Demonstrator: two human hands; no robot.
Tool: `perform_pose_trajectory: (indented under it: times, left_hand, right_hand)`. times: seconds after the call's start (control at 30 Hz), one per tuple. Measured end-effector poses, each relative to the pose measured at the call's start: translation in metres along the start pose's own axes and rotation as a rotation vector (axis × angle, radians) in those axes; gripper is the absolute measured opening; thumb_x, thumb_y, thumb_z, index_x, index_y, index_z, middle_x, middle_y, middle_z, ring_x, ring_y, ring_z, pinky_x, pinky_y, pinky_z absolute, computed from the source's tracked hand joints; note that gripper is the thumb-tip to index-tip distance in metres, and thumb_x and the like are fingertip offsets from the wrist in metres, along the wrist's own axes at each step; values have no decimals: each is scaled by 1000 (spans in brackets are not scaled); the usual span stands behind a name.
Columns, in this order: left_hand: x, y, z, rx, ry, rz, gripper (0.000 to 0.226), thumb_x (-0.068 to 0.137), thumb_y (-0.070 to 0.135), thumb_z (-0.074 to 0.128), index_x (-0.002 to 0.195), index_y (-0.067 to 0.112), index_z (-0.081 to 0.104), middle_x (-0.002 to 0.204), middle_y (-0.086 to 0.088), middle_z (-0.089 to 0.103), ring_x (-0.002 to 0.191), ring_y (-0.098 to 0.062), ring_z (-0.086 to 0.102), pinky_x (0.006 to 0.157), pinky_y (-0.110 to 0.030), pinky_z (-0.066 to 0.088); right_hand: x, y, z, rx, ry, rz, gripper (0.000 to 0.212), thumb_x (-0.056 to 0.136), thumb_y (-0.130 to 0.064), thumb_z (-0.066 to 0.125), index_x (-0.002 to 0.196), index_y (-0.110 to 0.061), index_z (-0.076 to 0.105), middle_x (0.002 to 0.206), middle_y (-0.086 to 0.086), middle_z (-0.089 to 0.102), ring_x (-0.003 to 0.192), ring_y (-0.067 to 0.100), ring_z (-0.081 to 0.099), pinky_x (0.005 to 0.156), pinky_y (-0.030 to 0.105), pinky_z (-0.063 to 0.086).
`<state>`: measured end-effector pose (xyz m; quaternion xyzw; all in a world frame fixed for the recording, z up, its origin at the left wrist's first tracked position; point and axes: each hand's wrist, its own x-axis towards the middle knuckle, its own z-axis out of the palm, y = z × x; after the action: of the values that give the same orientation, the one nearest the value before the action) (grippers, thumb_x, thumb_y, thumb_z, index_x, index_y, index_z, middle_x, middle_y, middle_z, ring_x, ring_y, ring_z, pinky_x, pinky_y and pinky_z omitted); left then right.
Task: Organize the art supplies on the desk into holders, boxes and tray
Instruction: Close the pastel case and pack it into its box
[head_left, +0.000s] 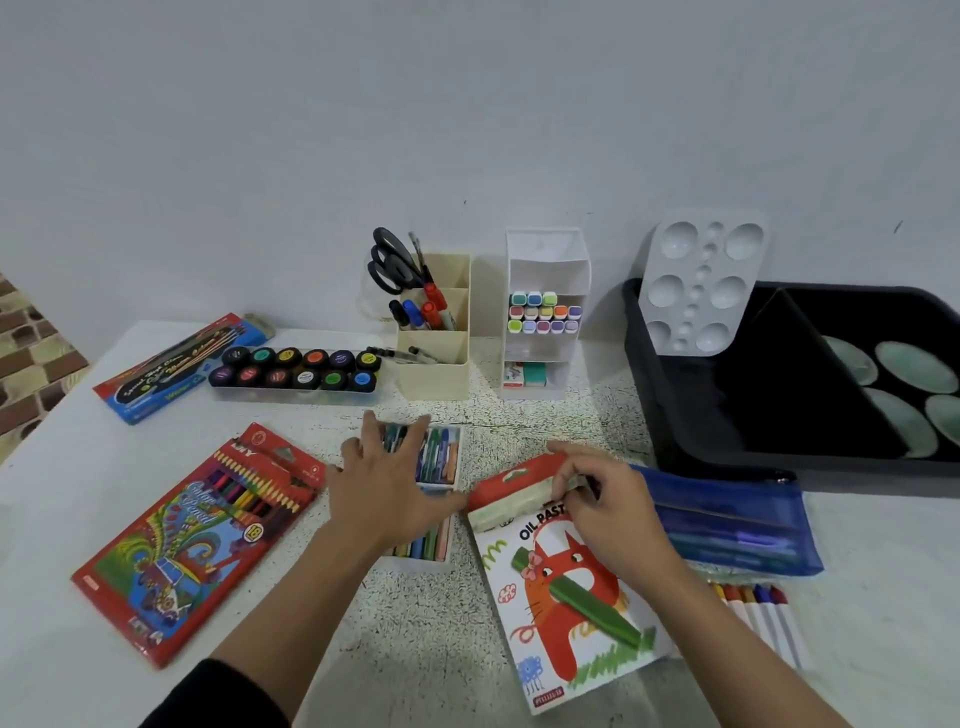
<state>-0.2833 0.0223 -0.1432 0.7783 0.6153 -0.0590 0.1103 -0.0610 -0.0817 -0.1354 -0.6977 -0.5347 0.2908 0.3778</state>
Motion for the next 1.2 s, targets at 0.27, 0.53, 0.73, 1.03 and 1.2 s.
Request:
perform_pose_trajectory:
  times: [0.27,0.53,0.73,1.03,1.2]
  left_hand:
    - [-12,-7,-16,116,-80,-18,94,75,95,14,154,49,-7,165,-16,7,136,-44,43,102,-52,46]
    - [-9,-33,-63,386,-100,625,88,90,13,57,155,45,8,166,-4,8,150,-23,13,116,-43,31]
    - [4,-24,-61,680,-231,1017,126,76,-8,66,150,57,-14,166,-1,-23,151,-26,-25,116,-60,8]
    - [20,-28,-62,801,-352,1170,137,68,24,90,153,48,-16,166,2,-20,151,-23,-24,112,-65,-10]
    - [30,-27,-58,687,-322,1220,133,62,51,90,155,43,-5,166,-5,3,154,-24,-3,115,-65,1]
  right_hand:
    - [-5,7,7,-129,-88,-188,43,78,22,46,70,-20,54,139,-18,49,131,-23,28,104,1,26]
    - [-7,3,13,-301,-23,-349,41,84,15,54,97,-23,60,102,-10,64,101,7,57,85,32,53]
    - [-5,-4,22,-627,-32,-478,48,68,13,68,98,-24,75,92,-10,69,95,16,59,87,40,48]
    - [-7,-2,17,-388,33,-381,41,59,22,50,66,-16,66,77,-4,67,82,19,60,71,40,52]
    - [-14,-12,26,-341,-21,-382,24,61,1,45,64,-14,64,78,-14,61,84,5,54,74,23,46]
